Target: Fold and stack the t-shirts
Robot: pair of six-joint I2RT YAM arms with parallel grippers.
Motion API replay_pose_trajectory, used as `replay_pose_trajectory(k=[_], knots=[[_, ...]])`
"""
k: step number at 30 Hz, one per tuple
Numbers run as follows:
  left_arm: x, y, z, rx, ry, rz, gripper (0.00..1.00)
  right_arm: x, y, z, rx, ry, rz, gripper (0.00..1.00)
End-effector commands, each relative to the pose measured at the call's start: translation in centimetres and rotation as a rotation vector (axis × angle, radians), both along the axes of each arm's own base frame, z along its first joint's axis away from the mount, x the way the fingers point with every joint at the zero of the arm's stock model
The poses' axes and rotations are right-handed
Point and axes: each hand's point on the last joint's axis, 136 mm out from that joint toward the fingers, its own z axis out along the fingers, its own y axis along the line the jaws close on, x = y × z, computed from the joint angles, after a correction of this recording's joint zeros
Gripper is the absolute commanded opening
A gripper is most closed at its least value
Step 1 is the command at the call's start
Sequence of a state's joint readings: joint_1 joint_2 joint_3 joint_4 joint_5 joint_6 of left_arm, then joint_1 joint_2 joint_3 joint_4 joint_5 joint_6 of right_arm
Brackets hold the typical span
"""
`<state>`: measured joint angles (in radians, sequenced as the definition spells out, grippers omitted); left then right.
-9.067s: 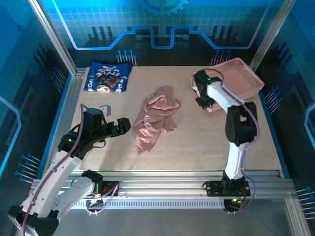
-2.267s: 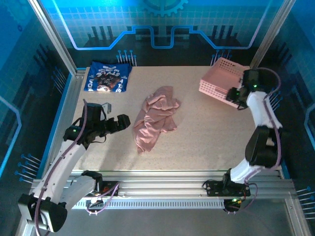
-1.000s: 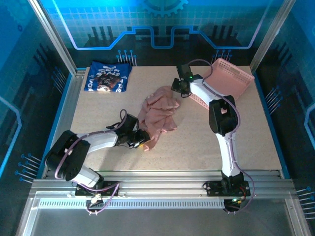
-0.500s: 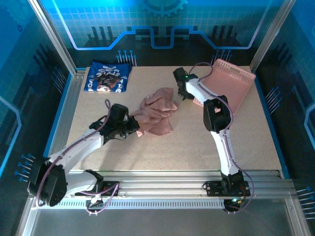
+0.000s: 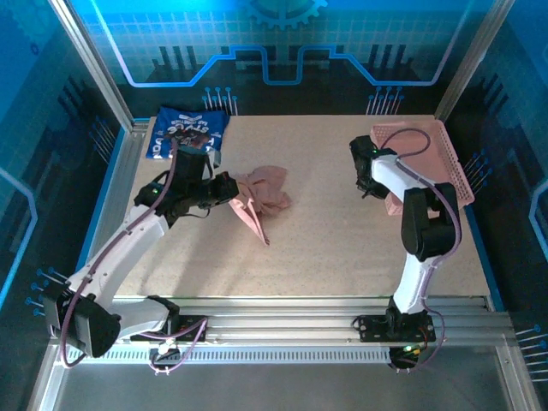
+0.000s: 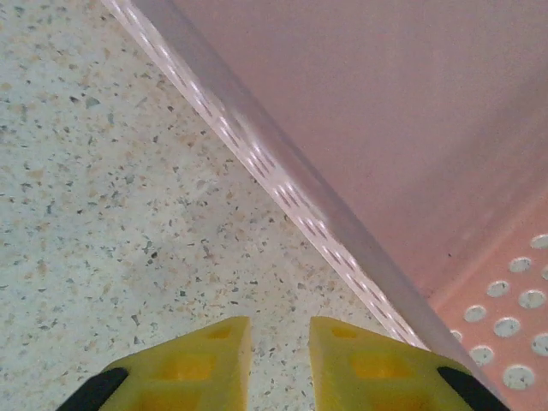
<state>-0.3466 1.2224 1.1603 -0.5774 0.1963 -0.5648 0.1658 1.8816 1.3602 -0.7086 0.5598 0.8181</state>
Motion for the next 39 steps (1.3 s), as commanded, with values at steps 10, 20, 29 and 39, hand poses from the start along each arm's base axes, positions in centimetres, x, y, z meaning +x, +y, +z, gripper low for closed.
replay_pose_trajectory(k=[10,20,29,39], knots=[[-2.8,0.6,-1.6,-0.004,0.061,-0.072,0.0,-0.7,19.9,5.3,0.621,-0.24,0.677,0.53],[-7.3,5.9,-10.4,0.055,0.297,0.124,0.03,1.2,29.0,0.6,0.701,-0.12,0.773,0.54],[-8.8,6.6,-12.6,0.07,0.357,0.159,0.08,4.9,31.7,-2.7,0.678,-0.074,0.732,0.53],[-9.3,7.3,-12.6,0.092,0.352,0.172,0.08,8.4,33.0,-5.9,0.648,-0.062,0.637,0.27]])
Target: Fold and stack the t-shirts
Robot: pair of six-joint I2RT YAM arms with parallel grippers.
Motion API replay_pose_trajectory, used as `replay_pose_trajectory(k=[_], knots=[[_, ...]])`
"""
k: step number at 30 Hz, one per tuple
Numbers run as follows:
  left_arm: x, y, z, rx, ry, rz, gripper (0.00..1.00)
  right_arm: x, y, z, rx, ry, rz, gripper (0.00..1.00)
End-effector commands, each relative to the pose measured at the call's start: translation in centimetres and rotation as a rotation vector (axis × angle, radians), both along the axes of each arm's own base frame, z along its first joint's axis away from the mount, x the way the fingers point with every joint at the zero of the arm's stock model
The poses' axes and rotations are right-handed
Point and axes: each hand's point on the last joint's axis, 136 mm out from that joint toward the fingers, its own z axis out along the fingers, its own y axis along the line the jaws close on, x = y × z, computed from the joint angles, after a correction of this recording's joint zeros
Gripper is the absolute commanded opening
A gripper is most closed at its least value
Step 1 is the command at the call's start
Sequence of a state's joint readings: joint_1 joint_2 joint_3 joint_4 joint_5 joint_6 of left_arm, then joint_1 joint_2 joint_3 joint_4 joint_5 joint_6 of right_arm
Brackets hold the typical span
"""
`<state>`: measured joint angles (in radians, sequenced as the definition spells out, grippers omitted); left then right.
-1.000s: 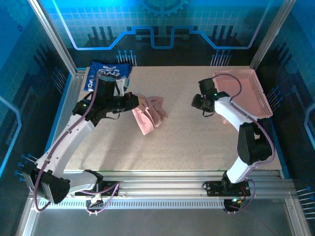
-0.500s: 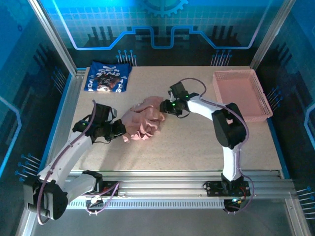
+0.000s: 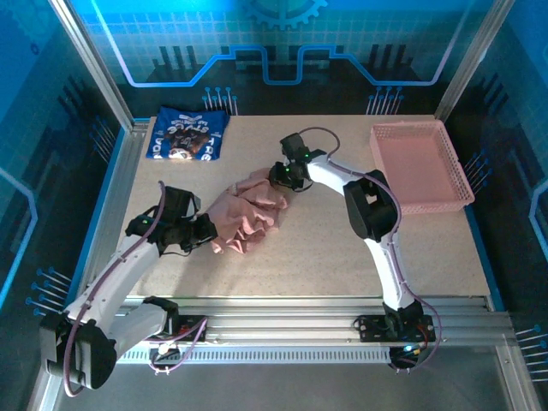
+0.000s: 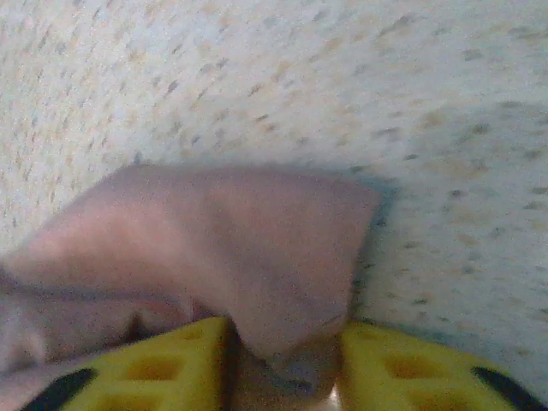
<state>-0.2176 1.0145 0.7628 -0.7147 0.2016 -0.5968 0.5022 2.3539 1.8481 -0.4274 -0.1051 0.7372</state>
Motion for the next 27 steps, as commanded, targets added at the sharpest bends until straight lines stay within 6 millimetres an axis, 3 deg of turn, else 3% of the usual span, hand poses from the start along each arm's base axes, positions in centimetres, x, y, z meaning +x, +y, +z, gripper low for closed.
replay_pose_trajectory(k=[1,4,7,11,17,20,23,25,27], knots=[[-0.8,0.9,-0.6,0.026,0.021,0.021,0.08,0.7,1.7,-0.9,0.017,0.01,-0.02,0.18],[-0.4,1.2,0.0,0.035,-0.002,0.024,0.08,1.5,2.0,1.8,0.05,-0.028,-0.037,0.0],[0.7,1.7,2.3,0.049,-0.07,0.024,0.08,2.1,1.1,9.4,0.114,-0.175,-0.063,0.0],[3.0,2.4,7.3,0.076,-0.209,0.036,0.08,1.0,-2.3,19.7,0.18,-0.362,-0.098,0.0],[6.0,3.7,15.9,0.122,-0.424,0.057,0.08,-2.1,-9.3,31.4,0.176,-0.574,-0.139,0.0],[7.1,4.2,19.1,0.133,-0.504,0.067,0.09,-4.2,-12.8,34.8,0.167,-0.63,-0.179,0.0],[8.1,5.0,20.7,0.158,-0.561,0.077,0.09,-6.4,-16.3,37.0,0.162,-0.673,-0.235,0.0],[8.8,5.5,20.9,0.165,-0.578,0.085,0.09,-7.8,-18.5,37.7,0.154,-0.698,-0.273,0.0],[9.4,5.8,20.3,0.165,-0.579,0.089,0.1,-9.0,-20.4,36.8,0.141,-0.675,-0.3,0.0]])
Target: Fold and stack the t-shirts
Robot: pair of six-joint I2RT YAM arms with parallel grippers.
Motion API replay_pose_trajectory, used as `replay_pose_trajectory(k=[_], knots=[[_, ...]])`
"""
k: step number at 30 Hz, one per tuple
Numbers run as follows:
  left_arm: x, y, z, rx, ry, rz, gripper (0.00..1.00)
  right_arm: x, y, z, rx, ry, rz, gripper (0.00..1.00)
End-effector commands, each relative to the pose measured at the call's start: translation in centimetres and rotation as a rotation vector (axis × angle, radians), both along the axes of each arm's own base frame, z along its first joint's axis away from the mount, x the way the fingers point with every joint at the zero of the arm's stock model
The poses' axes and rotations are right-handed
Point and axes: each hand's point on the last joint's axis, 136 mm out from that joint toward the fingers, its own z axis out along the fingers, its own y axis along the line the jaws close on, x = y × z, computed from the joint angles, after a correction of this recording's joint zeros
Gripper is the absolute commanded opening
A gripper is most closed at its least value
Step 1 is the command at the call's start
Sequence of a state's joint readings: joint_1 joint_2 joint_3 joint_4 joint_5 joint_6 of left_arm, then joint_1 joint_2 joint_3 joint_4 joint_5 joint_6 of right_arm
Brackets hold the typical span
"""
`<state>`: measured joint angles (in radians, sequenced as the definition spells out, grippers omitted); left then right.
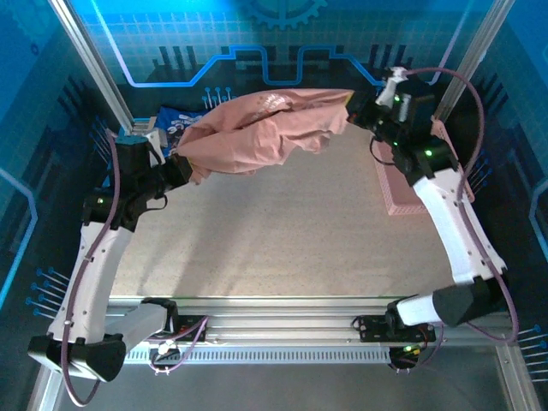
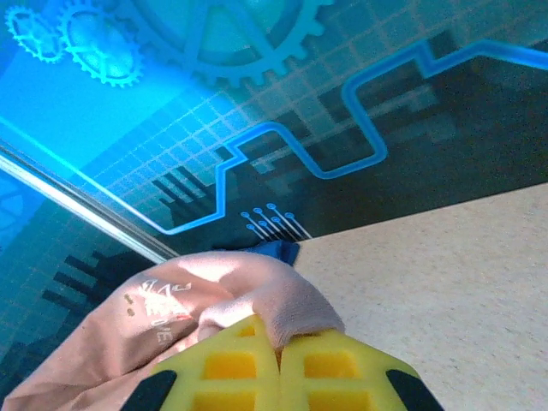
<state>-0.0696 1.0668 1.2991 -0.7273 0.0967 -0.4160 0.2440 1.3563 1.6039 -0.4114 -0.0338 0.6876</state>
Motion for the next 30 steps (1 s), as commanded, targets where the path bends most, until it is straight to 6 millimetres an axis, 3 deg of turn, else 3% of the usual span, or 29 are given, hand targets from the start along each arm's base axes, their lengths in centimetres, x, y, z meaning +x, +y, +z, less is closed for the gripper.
replay_pose_trajectory(k=[1,4,9,10,12,15,16,18,21,23,26,30], knots=[[1.3,1.2,-0.4,0.042,-0.031,0.016,0.1,-1.3,-2.8,-4.1,-0.045,0.112,-0.048,0.0],[1.5,1.6,-3.1,0.006,0.029,0.03,0.1,-3.4,-4.9,-7.8,-0.028,0.207,-0.082,0.0],[1.9,0.0,-7.3,-0.087,0.105,-0.026,0.16,-6.9,-5.1,-15.3,0.003,0.409,-0.057,0.0],[2.0,-0.2,-8.2,-0.096,0.129,-0.029,0.21,-7.5,-5.3,-17.2,-0.003,0.456,-0.063,0.0],[2.2,-0.6,-9.8,-0.119,0.176,-0.043,0.24,-8.2,-6.4,-20.5,-0.032,0.551,-0.112,0.0],[2.6,-1.7,-12.2,-0.194,0.249,-0.059,0.37,-7.2,-7.0,-24.2,-0.022,0.607,-0.116,0.01],[2.6,-2.2,-12.8,-0.213,0.266,-0.059,0.42,-6.4,-6.9,-25.0,-0.021,0.611,-0.099,0.06],[2.3,-3.0,-13.5,-0.22,0.296,-0.053,0.46,-4.7,-7.0,-26.2,-0.059,0.626,-0.078,0.17],[0.7,-5.6,-11.9,-0.184,0.294,-0.116,0.6,-3.3,-7.3,-27.3,-0.131,0.681,-0.049,0.45],[-1.1,-8.1,-10.9,-0.169,0.308,-0.183,0.67,-3.2,-7.4,-27.1,-0.16,0.696,-0.037,0.57],[-5.3,-11.8,-11.7,-0.132,0.402,-0.261,0.7,-4.1,-7.0,-25.2,-0.215,0.661,0.021,0.68],[-10.8,-12.5,-15.8,-0.127,0.573,-0.184,0.7,-7.1,-5.5,-23.5,-0.244,0.659,0.122,0.71]])
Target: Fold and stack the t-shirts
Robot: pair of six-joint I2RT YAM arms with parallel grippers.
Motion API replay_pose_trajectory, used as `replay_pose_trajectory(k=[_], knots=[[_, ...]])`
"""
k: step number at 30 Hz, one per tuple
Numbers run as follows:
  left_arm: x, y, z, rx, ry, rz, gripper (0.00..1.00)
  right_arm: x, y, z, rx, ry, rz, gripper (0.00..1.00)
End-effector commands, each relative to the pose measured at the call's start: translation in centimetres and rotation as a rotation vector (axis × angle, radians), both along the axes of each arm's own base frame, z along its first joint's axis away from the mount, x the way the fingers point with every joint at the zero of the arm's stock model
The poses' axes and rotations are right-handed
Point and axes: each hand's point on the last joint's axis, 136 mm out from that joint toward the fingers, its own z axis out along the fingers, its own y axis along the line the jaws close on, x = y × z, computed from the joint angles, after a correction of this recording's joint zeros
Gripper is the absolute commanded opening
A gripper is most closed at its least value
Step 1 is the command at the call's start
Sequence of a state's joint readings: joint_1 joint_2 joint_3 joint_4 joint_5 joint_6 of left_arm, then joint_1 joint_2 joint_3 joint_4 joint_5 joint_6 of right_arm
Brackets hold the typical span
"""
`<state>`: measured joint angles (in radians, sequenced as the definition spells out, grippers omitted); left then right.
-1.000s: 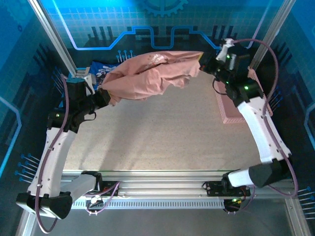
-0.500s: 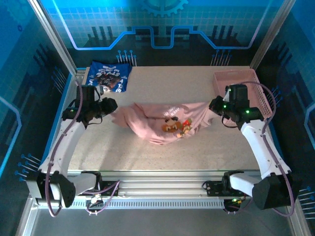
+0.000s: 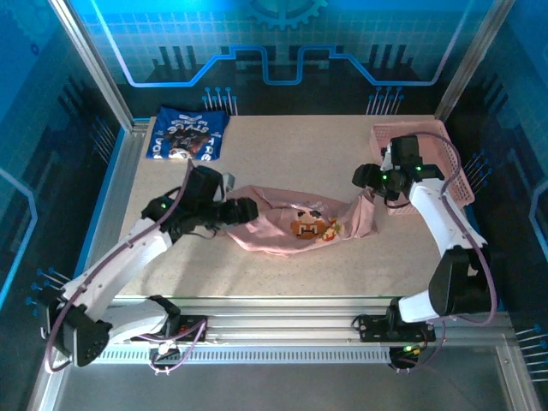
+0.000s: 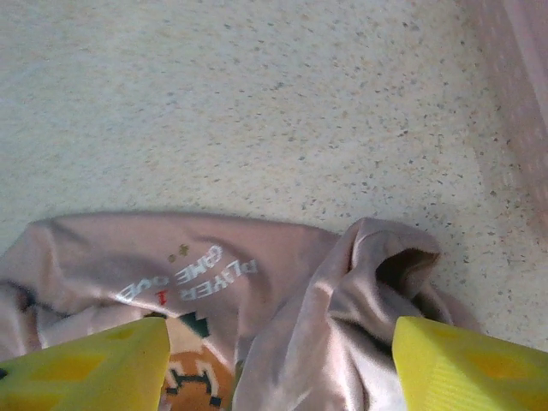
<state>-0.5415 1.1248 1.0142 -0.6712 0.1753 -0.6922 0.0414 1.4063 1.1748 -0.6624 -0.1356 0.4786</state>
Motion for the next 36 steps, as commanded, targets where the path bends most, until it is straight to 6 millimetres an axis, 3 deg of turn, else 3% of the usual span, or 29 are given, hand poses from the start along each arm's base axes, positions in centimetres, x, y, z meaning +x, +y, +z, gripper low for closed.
replay_pose_trajectory(k=[1,5,7,10,13,16,21,27,36], knots=[[-4.5,2.2,-4.3,0.074,0.188,0.159,0.7,-3.8,2.5,2.0,0.027,0.016,0.155,0.72],[-5.4,3.2,-6.2,0.085,0.19,0.232,0.71,-8.7,9.0,2.0,0.091,0.057,0.401,0.72],[-4.6,3.9,-6.4,0.106,0.166,0.249,0.73,-11.8,12.8,1.5,0.096,0.087,0.55,0.71],[-2.9,6.2,-7.3,0.073,0.223,0.346,0.74,-16.1,17.4,-1.0,0.069,0.128,0.722,0.69],[-0.9,8.9,-6.8,0.037,0.192,0.423,0.74,-19.2,20.8,-3.3,0.036,0.151,0.837,0.66],[0.4,10.3,-7.3,-0.001,0.209,0.437,0.74,-20.3,22.4,-6.6,-0.092,0.165,0.893,0.65],[1.6,11.1,-9.4,-0.061,0.244,0.449,0.74,-19.7,24.5,-9.8,-0.268,0.158,0.954,0.64],[2.7,11.6,-11.4,-0.091,0.277,0.456,0.71,-16.1,25.0,-12.4,-0.445,0.147,0.939,0.63],[4.5,11.8,-14.3,-0.093,0.331,0.468,0.67,-12.8,25.3,-14.9,-0.487,0.168,0.947,0.62]])
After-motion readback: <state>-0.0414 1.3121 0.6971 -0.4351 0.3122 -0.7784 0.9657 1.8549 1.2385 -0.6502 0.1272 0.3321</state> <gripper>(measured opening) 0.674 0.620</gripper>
